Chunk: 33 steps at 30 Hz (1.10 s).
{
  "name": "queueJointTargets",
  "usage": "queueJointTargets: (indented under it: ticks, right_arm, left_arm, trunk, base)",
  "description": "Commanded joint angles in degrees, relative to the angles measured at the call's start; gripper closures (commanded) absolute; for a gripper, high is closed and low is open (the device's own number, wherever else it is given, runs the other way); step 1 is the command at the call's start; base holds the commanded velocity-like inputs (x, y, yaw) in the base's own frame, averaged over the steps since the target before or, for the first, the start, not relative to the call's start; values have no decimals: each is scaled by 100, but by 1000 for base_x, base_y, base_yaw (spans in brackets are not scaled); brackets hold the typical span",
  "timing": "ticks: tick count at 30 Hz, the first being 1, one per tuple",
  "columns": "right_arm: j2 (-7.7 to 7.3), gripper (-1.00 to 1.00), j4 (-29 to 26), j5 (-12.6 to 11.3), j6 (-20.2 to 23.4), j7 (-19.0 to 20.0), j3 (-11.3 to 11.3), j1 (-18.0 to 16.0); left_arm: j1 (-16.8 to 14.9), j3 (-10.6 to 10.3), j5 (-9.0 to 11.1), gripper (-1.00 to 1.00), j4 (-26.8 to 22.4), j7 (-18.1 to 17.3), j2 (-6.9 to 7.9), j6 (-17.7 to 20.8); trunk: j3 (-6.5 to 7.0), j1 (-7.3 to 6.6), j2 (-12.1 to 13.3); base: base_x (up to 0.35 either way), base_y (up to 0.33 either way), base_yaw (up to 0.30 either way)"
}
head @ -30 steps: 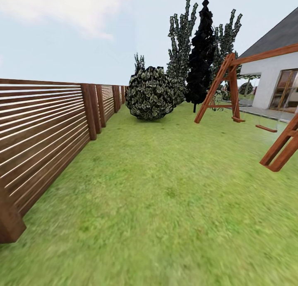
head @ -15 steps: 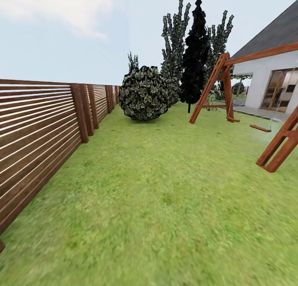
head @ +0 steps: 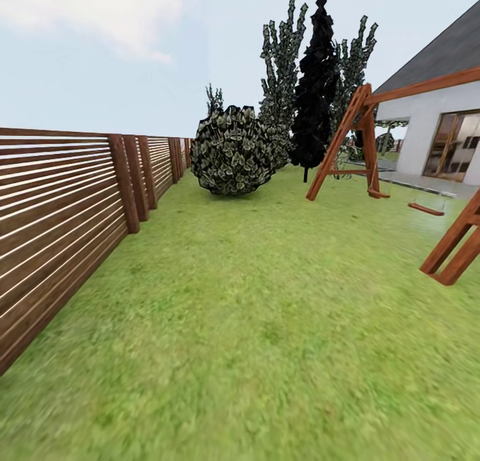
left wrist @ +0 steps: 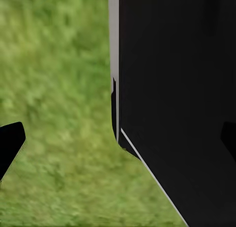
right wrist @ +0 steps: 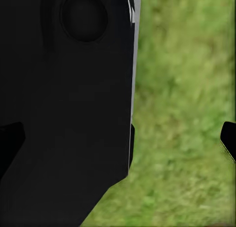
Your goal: Take the three Easter eggs out of the wicker basket on the lawn in the garden, then place them on the lawn next to a single tree (choose any tree) so that all three eggs are next to the same tree and none are left in the basket.
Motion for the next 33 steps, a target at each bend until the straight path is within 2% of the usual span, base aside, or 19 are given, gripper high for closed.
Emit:
queueJointTargets:
  ticks: [1, 33]
  right_arm:
    - [-1, -100, 0, 18, -3, 2, -4, -1]
    - [-1, -100, 0, 21, -3, -3, -4, -1]
  left_arm:
    - [3, 0, -1, -100, -12, -3, 1, -2]
    - [3, 0, -1, -100, -12, -3, 1, -2]
  trunk:
    - [-3, 4, -1]
    - [-3, 4, -1]
  base:
    - [318, 0, 0]
    - [318, 0, 0]
